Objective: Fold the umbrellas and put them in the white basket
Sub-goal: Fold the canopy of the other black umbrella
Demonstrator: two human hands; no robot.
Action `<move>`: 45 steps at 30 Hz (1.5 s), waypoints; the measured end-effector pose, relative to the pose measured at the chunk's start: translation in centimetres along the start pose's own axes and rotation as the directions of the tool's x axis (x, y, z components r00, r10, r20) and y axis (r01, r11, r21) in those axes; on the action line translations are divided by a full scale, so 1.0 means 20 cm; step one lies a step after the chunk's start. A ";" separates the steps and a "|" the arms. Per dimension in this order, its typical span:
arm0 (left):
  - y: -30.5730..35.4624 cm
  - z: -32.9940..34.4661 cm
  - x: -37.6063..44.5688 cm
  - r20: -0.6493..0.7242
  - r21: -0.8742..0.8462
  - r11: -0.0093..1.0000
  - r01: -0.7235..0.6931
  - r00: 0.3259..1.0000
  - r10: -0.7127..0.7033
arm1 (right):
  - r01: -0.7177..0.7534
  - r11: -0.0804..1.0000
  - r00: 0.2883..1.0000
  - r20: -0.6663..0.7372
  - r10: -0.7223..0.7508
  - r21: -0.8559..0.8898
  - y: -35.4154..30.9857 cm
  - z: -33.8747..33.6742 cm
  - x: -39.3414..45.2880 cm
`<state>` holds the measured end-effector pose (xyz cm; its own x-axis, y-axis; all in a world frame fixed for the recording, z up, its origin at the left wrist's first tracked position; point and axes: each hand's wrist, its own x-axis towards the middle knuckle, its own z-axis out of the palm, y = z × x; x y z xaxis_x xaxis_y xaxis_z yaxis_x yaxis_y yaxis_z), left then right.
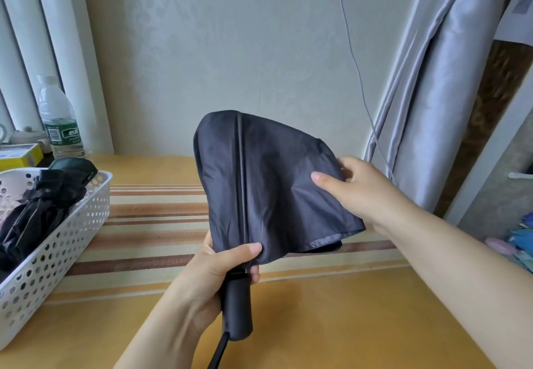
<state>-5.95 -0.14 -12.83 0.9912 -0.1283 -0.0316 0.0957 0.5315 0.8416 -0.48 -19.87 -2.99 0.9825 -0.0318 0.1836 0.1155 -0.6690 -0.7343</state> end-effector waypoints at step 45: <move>-0.01 -0.05 0.03 -0.040 0.207 0.970 -0.130 0.989 0.141 | 0.138 0.915 0.895 0.347 -0.279 0.379 -0.07 -0.27 -0.04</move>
<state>-5.37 0.58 -13.58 0.9977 -0.0181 0.0660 -0.0552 0.3585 0.9319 -2.33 -22.88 1.50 0.8983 0.4158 0.1420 0.2965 -0.3352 -0.8943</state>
